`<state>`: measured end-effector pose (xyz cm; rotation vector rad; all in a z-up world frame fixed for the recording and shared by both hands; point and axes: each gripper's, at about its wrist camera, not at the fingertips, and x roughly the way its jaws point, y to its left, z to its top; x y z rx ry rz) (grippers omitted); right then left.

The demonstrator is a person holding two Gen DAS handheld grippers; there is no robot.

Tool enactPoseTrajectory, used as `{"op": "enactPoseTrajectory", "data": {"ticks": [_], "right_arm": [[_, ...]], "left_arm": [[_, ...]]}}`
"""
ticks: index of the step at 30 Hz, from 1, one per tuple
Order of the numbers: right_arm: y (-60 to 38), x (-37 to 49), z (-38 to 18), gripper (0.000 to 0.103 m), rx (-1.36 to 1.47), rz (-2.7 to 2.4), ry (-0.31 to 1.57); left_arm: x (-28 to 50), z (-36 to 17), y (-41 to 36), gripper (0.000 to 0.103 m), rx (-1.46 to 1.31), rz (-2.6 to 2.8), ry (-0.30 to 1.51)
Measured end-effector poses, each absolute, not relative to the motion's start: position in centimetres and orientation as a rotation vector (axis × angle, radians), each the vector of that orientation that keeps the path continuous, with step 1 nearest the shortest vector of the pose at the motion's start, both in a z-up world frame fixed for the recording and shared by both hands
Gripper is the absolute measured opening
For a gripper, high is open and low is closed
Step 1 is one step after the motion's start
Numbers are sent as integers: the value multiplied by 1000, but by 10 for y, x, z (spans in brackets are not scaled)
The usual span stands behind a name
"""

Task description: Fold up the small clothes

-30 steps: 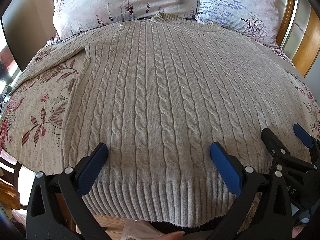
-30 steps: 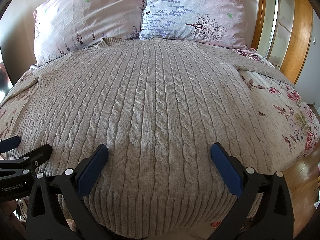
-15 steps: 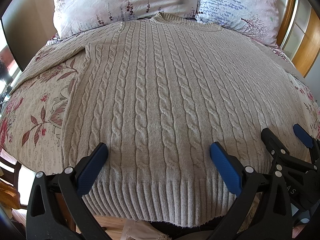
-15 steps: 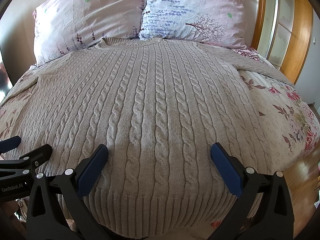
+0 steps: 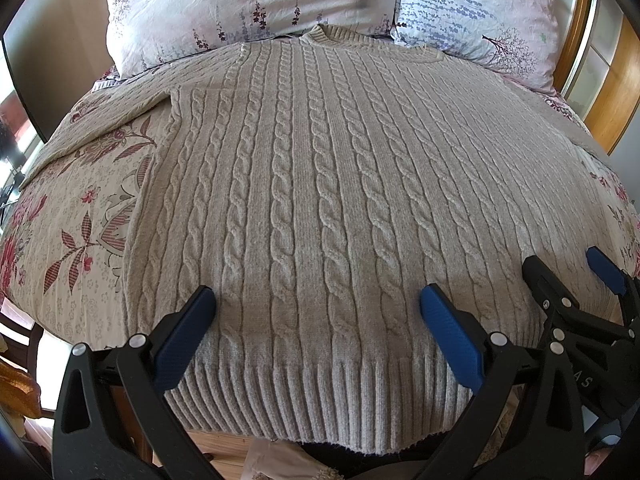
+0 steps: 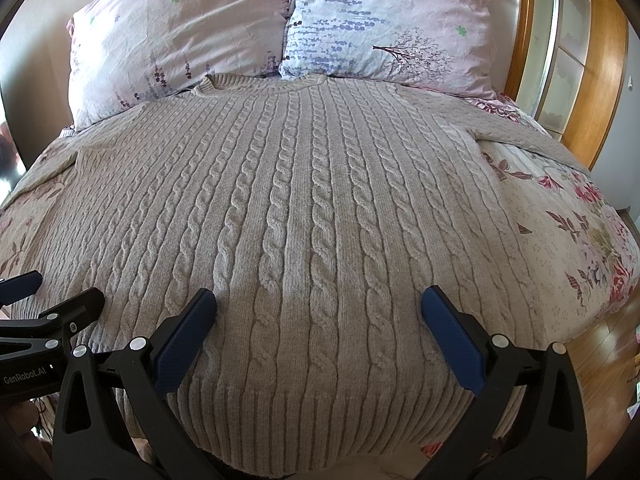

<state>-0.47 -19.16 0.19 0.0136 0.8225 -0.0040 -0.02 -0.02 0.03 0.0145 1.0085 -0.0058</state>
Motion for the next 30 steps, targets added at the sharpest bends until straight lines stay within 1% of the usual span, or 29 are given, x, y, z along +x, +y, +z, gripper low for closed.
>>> {"op": "enactPoseTrajectory", "data": {"ticks": [4, 10, 12, 16, 19, 22, 23, 25, 28, 30], "right_arm": [[-192, -3, 2, 102, -3, 26, 811], [-201, -1, -2, 102, -49, 167, 729], [-206, 3, -1, 102, -39, 207, 735], [-236, 23, 14, 102, 46, 182, 740], [-285, 48, 31, 102, 178, 96, 737], [-355, 75, 45, 102, 380, 6, 719], [-385, 85, 48, 100, 468, -44, 718], [-437, 101, 49, 80, 620, -134, 722], [-493, 115, 41, 67, 786, -227, 729], [-527, 122, 32, 61, 877, -296, 730]], "left_arm": [[0, 0, 0, 101, 16, -6, 1008], [4, 3, -1, 101, 31, -12, 995], [10, 3, -1, 101, 36, -16, 986], [28, 6, 2, 101, 52, 0, 957], [42, 14, 3, 101, 73, 11, 925], [55, 24, 6, 101, 76, 2, 886], [60, 27, 9, 101, 63, -14, 879], [69, 31, 15, 101, 17, -65, 866], [80, 35, 22, 101, -51, -125, 844], [88, 38, 25, 101, -65, -129, 827]]}}
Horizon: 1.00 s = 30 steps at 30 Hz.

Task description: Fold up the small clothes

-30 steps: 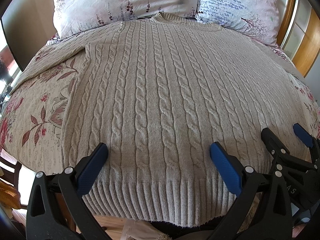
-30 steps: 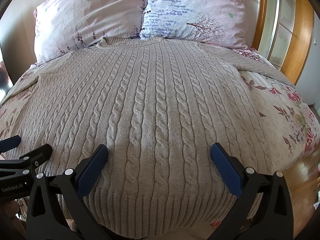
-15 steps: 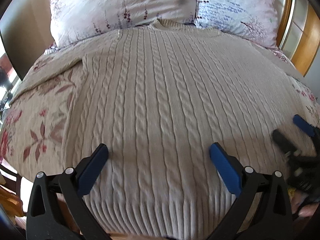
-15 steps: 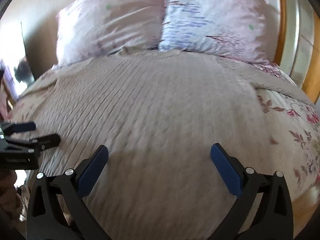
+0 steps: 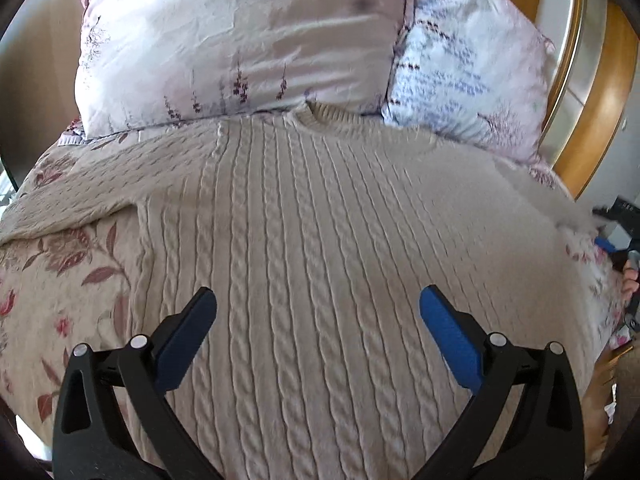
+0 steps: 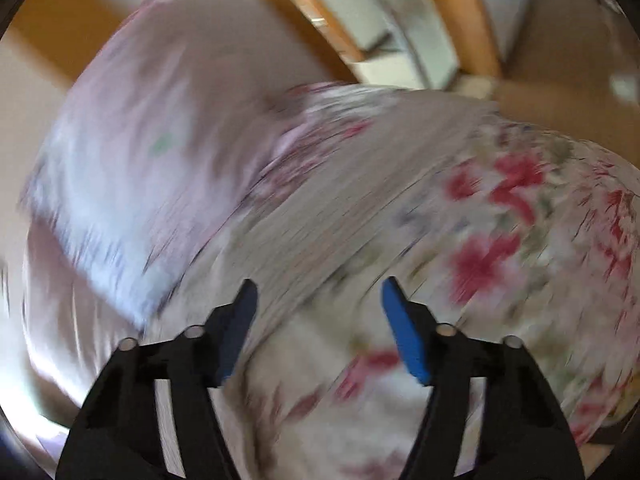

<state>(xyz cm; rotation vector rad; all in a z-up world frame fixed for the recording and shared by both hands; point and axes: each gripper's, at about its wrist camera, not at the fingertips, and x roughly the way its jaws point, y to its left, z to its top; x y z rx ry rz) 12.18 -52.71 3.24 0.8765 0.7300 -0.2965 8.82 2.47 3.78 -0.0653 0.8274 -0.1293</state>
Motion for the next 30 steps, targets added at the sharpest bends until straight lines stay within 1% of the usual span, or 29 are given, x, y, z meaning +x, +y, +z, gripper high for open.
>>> {"op": "enactPoseTrajectory", "data": {"ticks": [5, 10, 14, 17, 19, 23, 26, 30], "right_arm": [[-562, 132, 20, 53, 963, -376, 720], [-579, 140, 6, 40, 1006, -408, 721], [-587, 150, 6, 36, 1017, -441, 708], [-591, 153, 5, 25, 998, -477, 694], [-591, 158, 5, 12, 942, -507, 704], [-582, 164, 17, 8, 824, -528, 695], [-557, 168, 49, 8, 673, -505, 630], [-499, 178, 97, 8, 516, -347, 543]], "left_arm": [[105, 39, 28, 101, -74, -125, 827], [115, 35, 33, 101, -105, -137, 832], [119, 30, 33, 101, -97, -127, 822], [124, 25, 35, 101, -107, -125, 829], [127, 22, 39, 101, -127, -134, 840], [131, 18, 46, 101, -178, -161, 855], [130, 18, 50, 101, -191, -163, 840], [128, 19, 55, 101, -235, -191, 815]]}}
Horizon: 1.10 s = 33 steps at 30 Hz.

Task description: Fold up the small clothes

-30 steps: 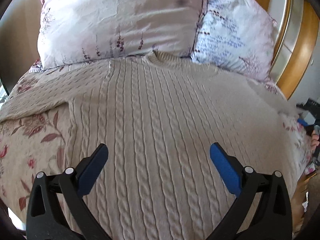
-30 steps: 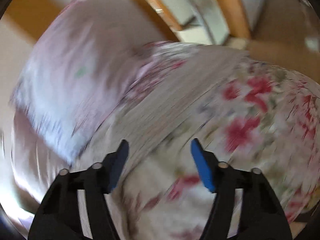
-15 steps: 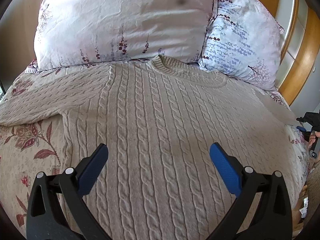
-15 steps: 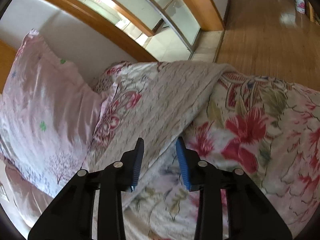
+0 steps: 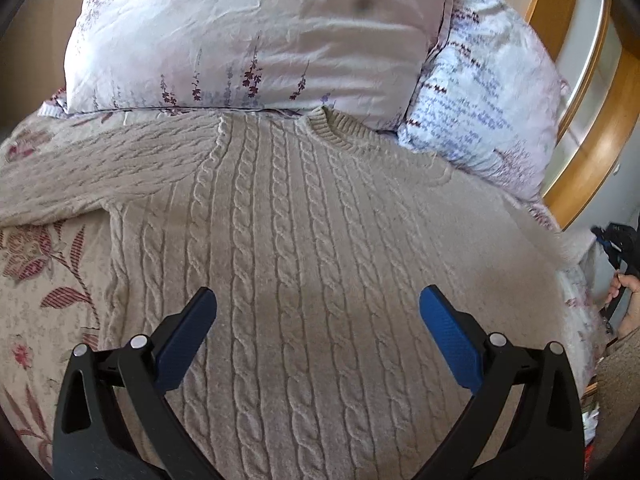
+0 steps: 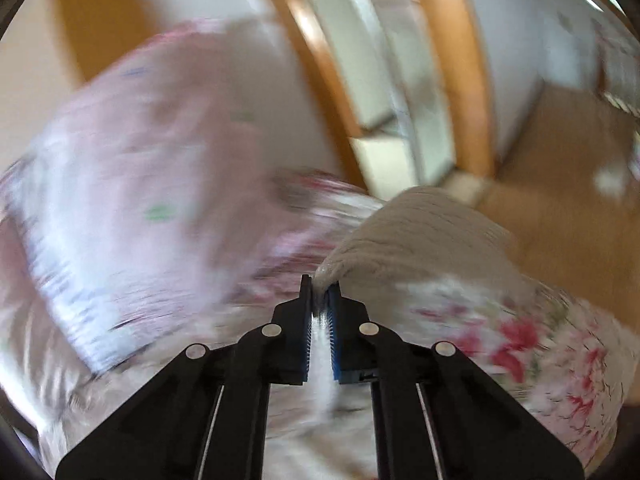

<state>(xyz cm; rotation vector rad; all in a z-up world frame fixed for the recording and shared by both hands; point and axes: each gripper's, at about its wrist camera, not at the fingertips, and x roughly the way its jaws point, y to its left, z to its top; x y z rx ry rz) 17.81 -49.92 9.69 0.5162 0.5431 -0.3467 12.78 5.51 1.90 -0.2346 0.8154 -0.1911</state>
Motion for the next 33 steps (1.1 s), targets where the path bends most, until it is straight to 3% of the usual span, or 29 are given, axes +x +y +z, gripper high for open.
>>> {"op": "enactPoseTrajectory", "data": {"ticks": [3, 7, 14, 17, 18, 19, 20, 26, 28, 30, 33], "right_arm": [[-436, 187, 122, 8, 417, -162, 522], [-349, 202, 116, 8, 318, 80, 602], [-252, 228, 36, 11, 171, 251, 907], [-269, 227, 33, 34, 313, 286, 934], [-281, 226, 36, 51, 376, 287, 928], [-294, 222, 38, 62, 431, 274, 911], [-305, 221, 40, 62, 481, 263, 895], [-373, 219, 43, 60, 732, 91, 834], [-383, 218, 45, 28, 723, 28, 808], [-382, 223, 48, 11, 660, -22, 794], [-357, 232, 68, 9, 547, -1, 745]], "left_arm": [[126, 20, 59, 101, -277, -210, 797], [121, 22, 62, 101, -291, -211, 782], [112, 30, 64, 101, -250, -229, 769], [110, 35, 69, 101, -238, -224, 760], [110, 37, 70, 101, -238, -226, 760], [111, 39, 72, 101, -240, -229, 765], [112, 40, 73, 101, -242, -231, 769], [119, 48, 82, 101, -276, -254, 778], [120, 50, 86, 101, -287, -254, 776], [121, 52, 89, 101, -294, -247, 771], [124, 53, 94, 101, -329, -269, 765]]}}
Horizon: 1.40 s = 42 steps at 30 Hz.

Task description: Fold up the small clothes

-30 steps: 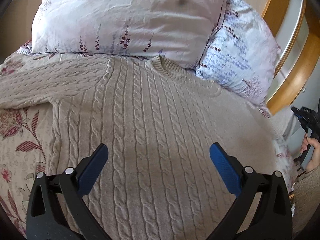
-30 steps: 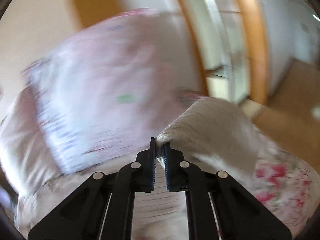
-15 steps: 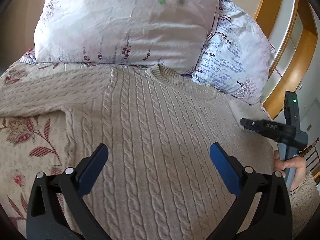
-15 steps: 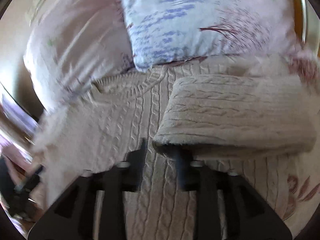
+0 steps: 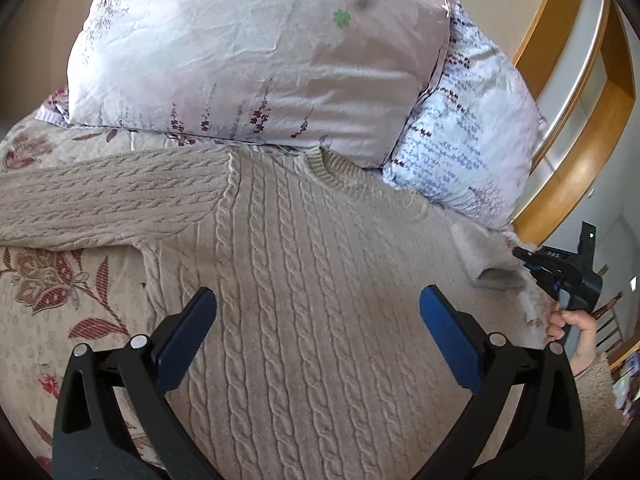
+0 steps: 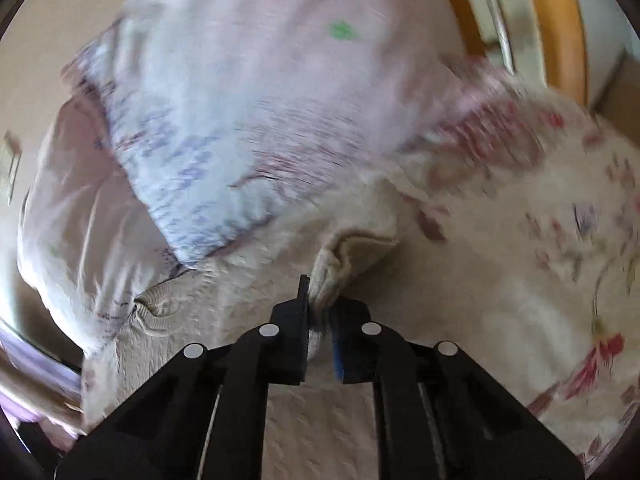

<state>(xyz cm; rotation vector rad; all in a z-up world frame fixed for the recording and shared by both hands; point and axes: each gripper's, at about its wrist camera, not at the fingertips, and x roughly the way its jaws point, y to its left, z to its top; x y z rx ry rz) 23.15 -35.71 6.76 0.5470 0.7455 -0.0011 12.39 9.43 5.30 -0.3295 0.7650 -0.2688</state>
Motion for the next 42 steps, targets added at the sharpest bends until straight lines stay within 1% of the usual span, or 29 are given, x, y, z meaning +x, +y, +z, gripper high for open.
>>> {"op": "enactPoseTrajectory", "data": {"ticks": [5, 7, 8, 9, 10, 11, 12, 13, 16, 17, 18, 19, 20, 21, 23, 28, 29, 30, 31, 32, 33, 34, 35, 38, 42], "right_arm": [[-276, 240, 108, 9, 350, 189, 652], [-235, 241, 109, 11, 291, 315, 681], [-204, 246, 99, 13, 276, 433, 759], [-192, 248, 92, 25, 278, 481, 808], [-179, 251, 82, 41, 288, 533, 873], [-171, 251, 72, 46, 316, 566, 923], [-172, 248, 67, 52, 350, 575, 934], [-177, 246, 65, 55, 372, 571, 932], [-231, 228, 61, 56, 520, 485, 897], [-247, 223, 61, 56, 558, 444, 885], [-271, 215, 60, 56, 607, 382, 868], [-294, 207, 58, 56, 658, 319, 852], [-326, 197, 52, 55, 741, 239, 832], [-348, 186, 47, 52, 804, 189, 820], [-385, 178, 34, 49, 921, 105, 812], [-425, 175, 11, 47, 1074, 42, 788], [-427, 177, 10, 46, 1074, 29, 778], [-429, 179, 9, 45, 1078, 22, 766], [-430, 182, 7, 43, 1083, 19, 757], [-431, 186, 6, 41, 1089, 12, 749], [-430, 188, 5, 32, 1085, 6, 749], [-430, 185, 4, 16, 1069, -1, 754], [-426, 187, 2, 9, 1046, -3, 762], [-414, 184, 12, 8, 981, 11, 731], [-394, 179, 35, 8, 882, 78, 677]], "left_arm": [[127, 53, 96, 100, -408, -322, 759], [128, 53, 94, 100, -441, -353, 759], [130, 53, 93, 100, -461, -369, 762], [132, 53, 93, 100, -481, -381, 767], [134, 52, 93, 100, -503, -394, 774], [137, 51, 93, 98, -524, -404, 782], [139, 50, 94, 95, -543, -413, 791], [144, 48, 94, 94, -576, -429, 810], [162, 42, 91, 85, -636, -454, 870], [167, 40, 89, 79, -643, -456, 887], [173, 38, 86, 72, -651, -462, 910], [183, 35, 80, 68, -661, -474, 940], [190, 34, 75, 61, -669, -480, 961], [197, 32, 70, 57, -677, -486, 981], [213, 27, 57, 53, -699, -487, 1024], [240, 14, 42, 50, -721, -402, 1076], [243, 9, 40, 46, -740, -395, 1088], [246, 7, 39, 39, -751, -395, 1096], [250, 3, 37, 36, -754, -390, 1101], [254, 0, 37, 29, -748, -371, 1102], [256, -2, 37, 22, -744, -355, 1104], [261, -7, 37, 16, -750, -343, 1103], [265, -11, 38, 9, -761, -342, 1107], [267, -12, 45, 8, -767, -356, 1090], [259, 8, 61, 7, -710, -363, 1016]]}}
